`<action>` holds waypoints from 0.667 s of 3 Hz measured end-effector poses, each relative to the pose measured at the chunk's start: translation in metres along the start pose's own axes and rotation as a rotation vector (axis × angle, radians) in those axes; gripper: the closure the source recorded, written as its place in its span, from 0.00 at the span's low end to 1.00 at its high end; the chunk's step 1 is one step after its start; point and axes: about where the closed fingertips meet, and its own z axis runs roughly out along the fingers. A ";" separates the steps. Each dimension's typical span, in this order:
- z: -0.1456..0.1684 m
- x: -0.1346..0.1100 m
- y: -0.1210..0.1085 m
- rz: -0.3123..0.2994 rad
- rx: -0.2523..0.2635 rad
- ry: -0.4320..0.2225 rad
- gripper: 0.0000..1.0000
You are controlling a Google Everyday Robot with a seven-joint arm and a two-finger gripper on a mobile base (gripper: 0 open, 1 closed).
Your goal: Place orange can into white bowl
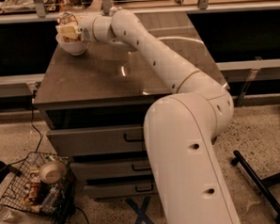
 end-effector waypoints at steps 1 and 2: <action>0.002 0.001 0.002 0.001 -0.003 0.001 0.04; 0.004 0.001 0.003 0.002 -0.006 0.001 0.00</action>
Offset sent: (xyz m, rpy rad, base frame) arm -0.0006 0.0022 -0.0007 0.0000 0.0010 0.0027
